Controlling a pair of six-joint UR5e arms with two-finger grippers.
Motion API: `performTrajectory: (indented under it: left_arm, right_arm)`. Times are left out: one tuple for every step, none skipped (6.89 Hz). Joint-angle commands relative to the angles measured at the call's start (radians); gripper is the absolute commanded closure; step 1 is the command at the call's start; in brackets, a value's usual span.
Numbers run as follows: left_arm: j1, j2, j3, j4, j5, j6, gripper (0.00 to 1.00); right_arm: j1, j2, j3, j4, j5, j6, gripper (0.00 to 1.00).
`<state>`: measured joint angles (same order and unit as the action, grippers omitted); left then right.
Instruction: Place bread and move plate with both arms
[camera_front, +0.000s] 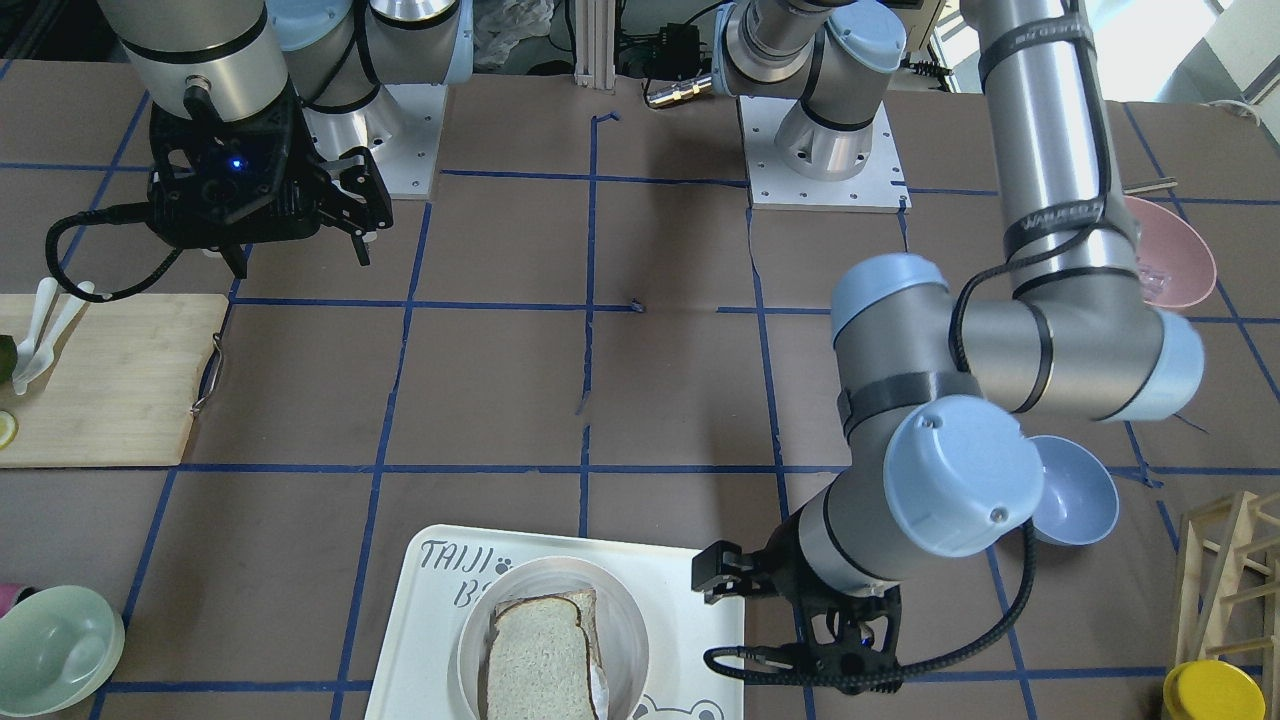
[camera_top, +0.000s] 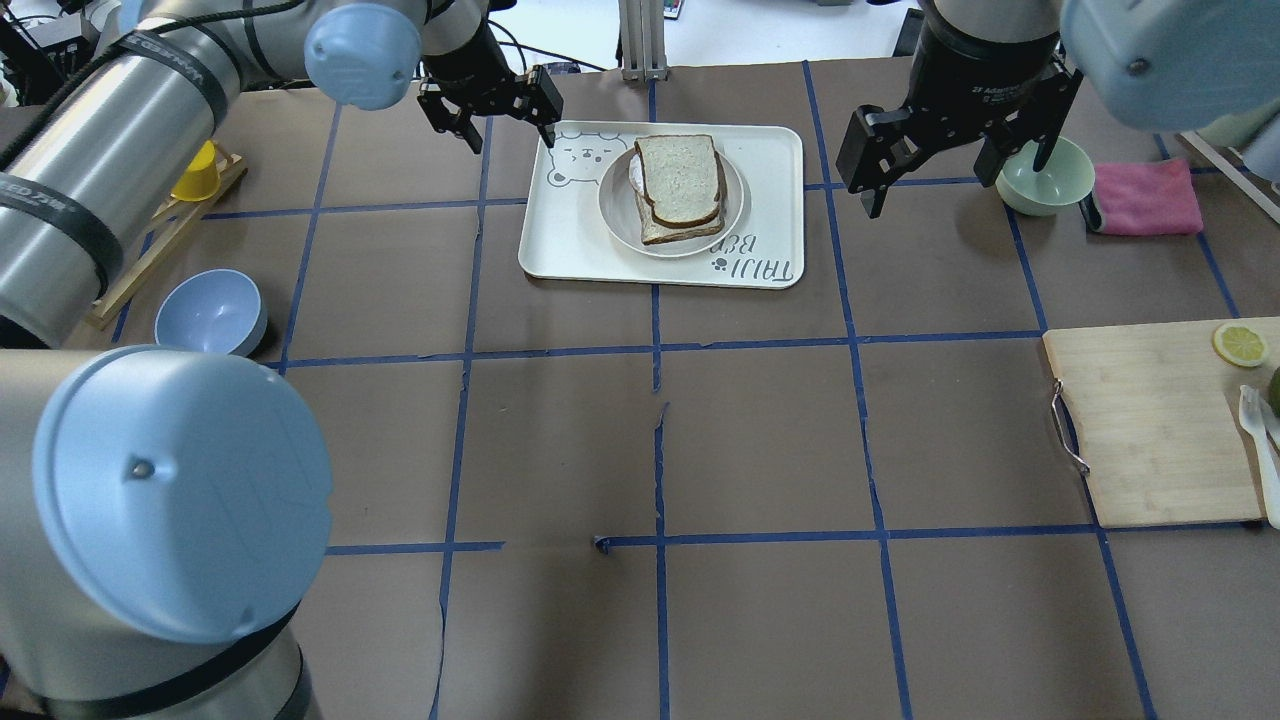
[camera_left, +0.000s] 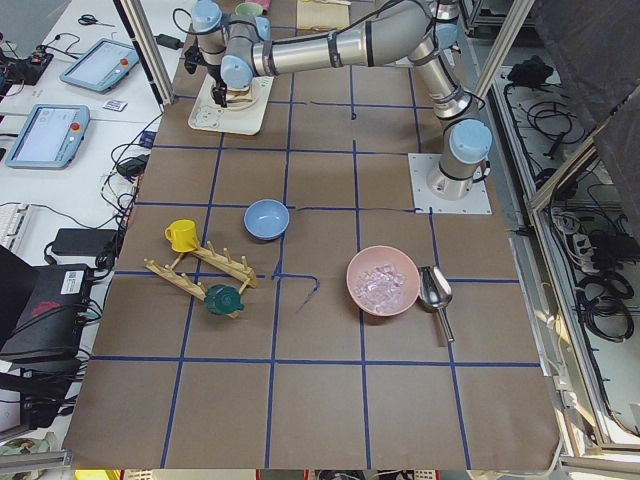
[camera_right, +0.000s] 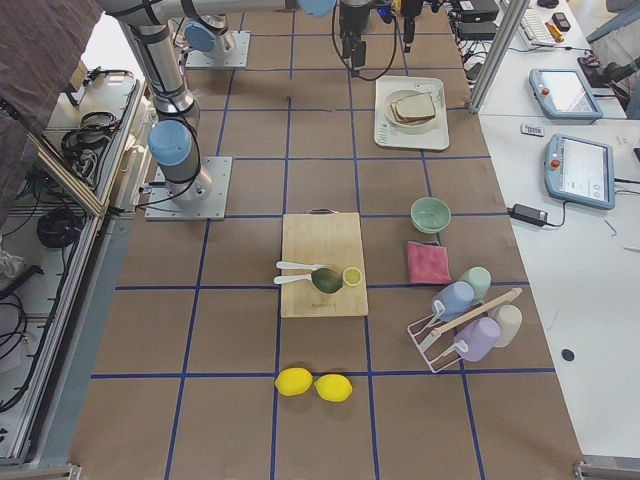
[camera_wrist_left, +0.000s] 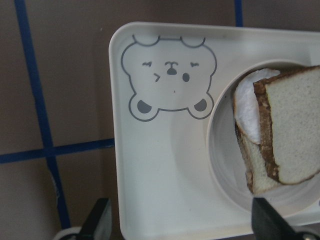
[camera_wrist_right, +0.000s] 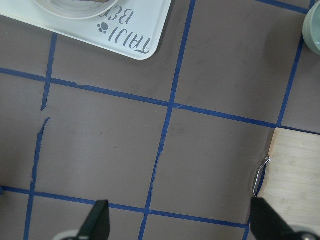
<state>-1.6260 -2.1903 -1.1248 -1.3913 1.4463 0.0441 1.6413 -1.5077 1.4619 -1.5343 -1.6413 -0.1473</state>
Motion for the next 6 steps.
performTrajectory:
  left_arm:
    - [0.023, 0.137, -0.019, -0.222, 0.078, -0.033, 0.00]
    - [0.023, 0.205, -0.067, -0.224, 0.077, -0.050, 0.00]
    - [0.026, 0.278, -0.143, -0.218, 0.077, -0.050, 0.00]
    - [0.047, 0.347, -0.224, -0.198, 0.074, -0.064, 0.00]
    - [0.048, 0.415, -0.296, -0.189, 0.074, -0.094, 0.00]
    - [0.054, 0.479, -0.370, -0.187, 0.075, -0.089, 0.00]
  right_arm:
    - [0.000, 0.000, 0.002, 0.000, 0.000, 0.000, 0.00]
    - [0.000, 0.000, 0.000, 0.000, 0.000, 0.002, 0.00]
    - [0.000, 0.000, 0.000, 0.000, 0.000, 0.000, 0.00]
    - [0.000, 0.000, 0.002, 0.000, 0.000, 0.000, 0.00]
    - [0.000, 0.000, 0.002, 0.000, 0.000, 0.000, 0.00]
    - [0.000, 0.000, 0.002, 0.000, 0.000, 0.000, 0.00]
